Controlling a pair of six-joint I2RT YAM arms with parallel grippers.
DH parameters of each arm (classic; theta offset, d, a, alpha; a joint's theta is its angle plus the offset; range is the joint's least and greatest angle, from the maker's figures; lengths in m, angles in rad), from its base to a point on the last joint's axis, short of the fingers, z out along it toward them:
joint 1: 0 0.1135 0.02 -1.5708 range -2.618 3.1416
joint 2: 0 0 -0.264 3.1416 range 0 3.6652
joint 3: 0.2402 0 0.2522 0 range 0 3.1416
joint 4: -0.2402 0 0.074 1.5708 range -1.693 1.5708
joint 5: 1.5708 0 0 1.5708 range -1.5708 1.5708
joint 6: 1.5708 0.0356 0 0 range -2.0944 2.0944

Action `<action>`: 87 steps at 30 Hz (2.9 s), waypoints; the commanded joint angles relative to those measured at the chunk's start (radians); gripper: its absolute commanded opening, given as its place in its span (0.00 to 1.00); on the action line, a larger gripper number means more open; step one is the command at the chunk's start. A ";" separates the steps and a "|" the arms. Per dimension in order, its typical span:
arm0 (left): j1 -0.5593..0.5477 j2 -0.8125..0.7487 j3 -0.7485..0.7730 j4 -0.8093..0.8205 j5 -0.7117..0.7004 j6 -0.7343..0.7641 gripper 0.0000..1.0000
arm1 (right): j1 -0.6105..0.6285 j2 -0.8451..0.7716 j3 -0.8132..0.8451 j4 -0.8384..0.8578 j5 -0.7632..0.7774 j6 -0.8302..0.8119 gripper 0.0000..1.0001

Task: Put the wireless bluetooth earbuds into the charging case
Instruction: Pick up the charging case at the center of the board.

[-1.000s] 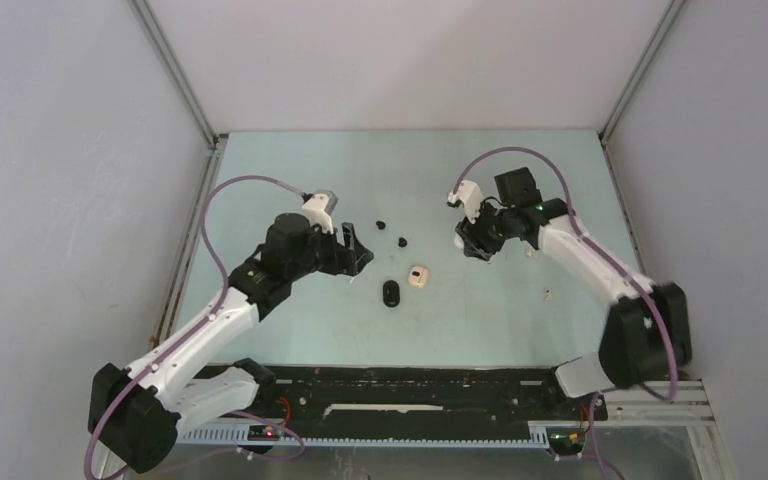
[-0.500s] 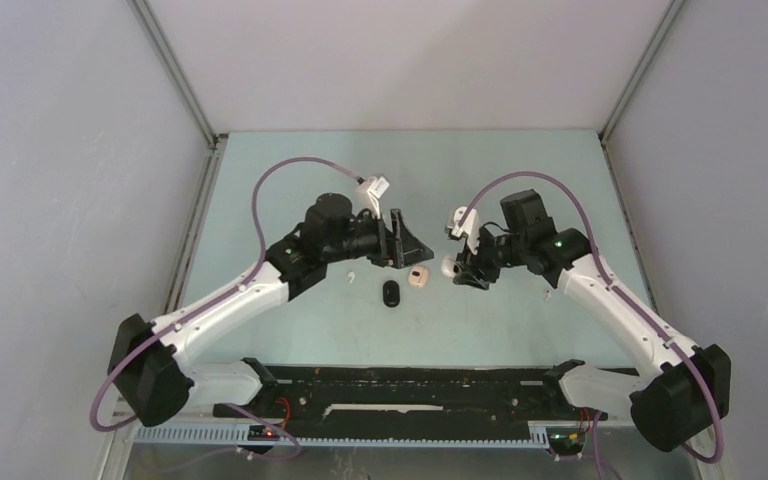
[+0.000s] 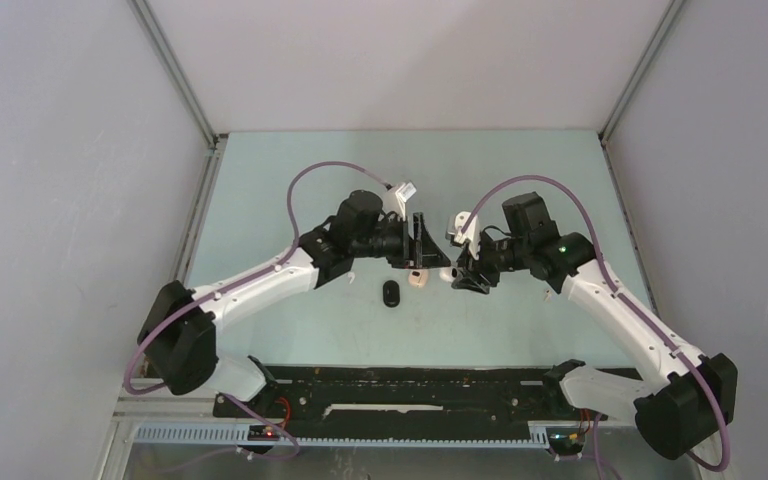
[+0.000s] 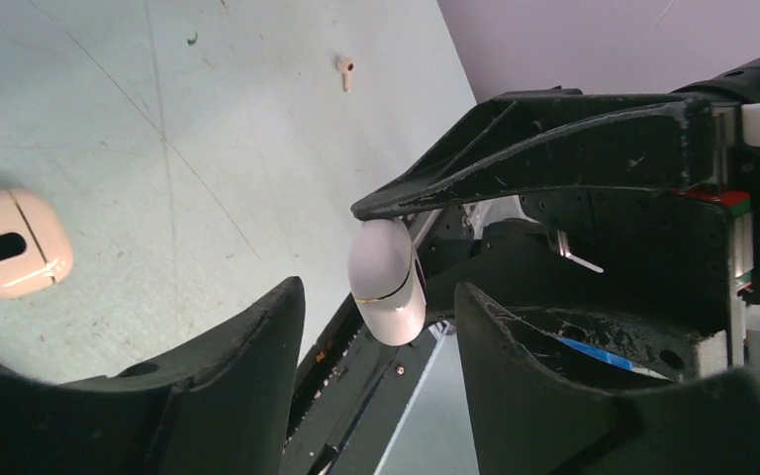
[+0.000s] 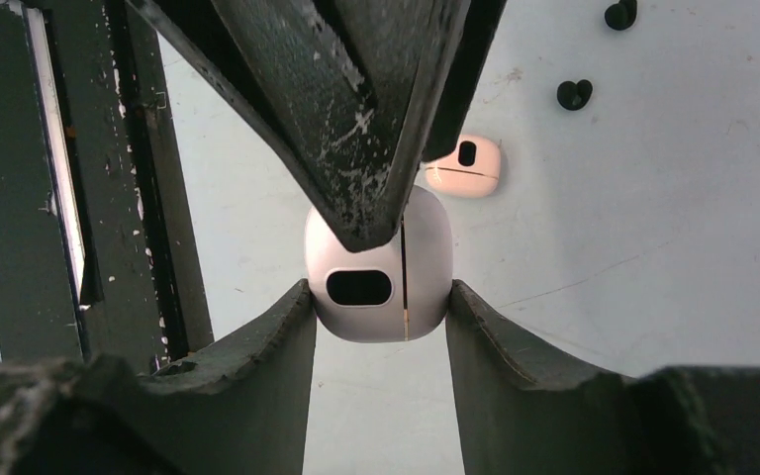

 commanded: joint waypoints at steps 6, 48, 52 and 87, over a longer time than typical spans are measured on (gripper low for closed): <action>-0.018 0.034 0.039 0.019 0.093 -0.038 0.56 | 0.006 -0.011 -0.002 0.021 -0.011 -0.011 0.35; -0.114 -0.115 -0.709 1.226 0.039 0.393 0.11 | -0.141 0.019 0.010 -0.222 -0.320 -0.089 0.82; -0.116 -0.072 -0.783 1.392 0.080 0.506 0.11 | -0.046 0.087 0.010 -0.228 -0.303 -0.115 0.68; -0.157 0.123 -0.793 1.586 0.068 0.556 0.09 | 0.130 0.184 0.064 -0.180 -0.248 -0.051 0.53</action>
